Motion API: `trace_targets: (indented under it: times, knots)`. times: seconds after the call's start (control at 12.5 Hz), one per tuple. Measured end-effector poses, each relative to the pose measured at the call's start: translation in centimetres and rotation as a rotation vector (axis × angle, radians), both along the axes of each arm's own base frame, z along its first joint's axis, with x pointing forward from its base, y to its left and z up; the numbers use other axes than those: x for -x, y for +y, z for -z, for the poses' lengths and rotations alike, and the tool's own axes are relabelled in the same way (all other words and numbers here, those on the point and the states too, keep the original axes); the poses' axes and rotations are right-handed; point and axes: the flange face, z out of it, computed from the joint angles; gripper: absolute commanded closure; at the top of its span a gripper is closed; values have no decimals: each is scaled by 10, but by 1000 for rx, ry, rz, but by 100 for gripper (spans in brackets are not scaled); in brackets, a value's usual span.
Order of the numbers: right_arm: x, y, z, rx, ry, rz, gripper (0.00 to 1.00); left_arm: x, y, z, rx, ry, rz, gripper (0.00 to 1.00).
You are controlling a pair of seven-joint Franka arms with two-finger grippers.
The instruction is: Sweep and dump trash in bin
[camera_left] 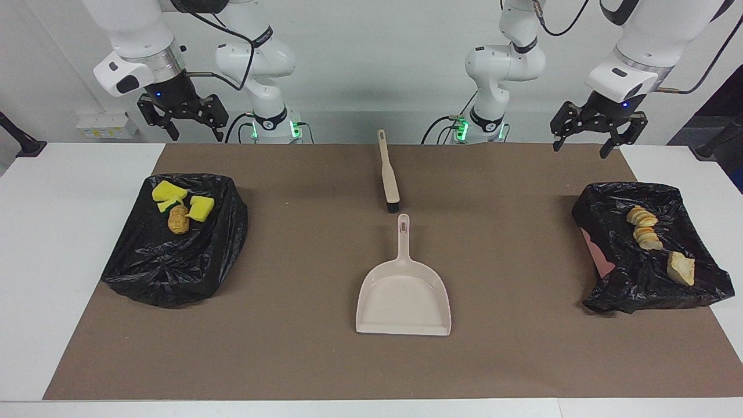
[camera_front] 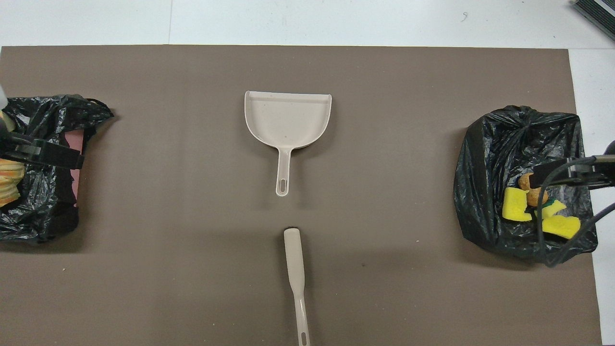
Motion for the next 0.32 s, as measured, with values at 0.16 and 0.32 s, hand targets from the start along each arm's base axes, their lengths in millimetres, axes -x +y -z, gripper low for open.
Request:
trace_targets:
  times: [0.16, 0.32]
  knots:
    - [0, 0, 0, 0, 0, 0, 0, 0, 2, 1, 0, 1, -2, 0]
    - [0, 0, 0, 0, 0, 0, 0, 0, 2, 0, 0, 1, -3, 0]
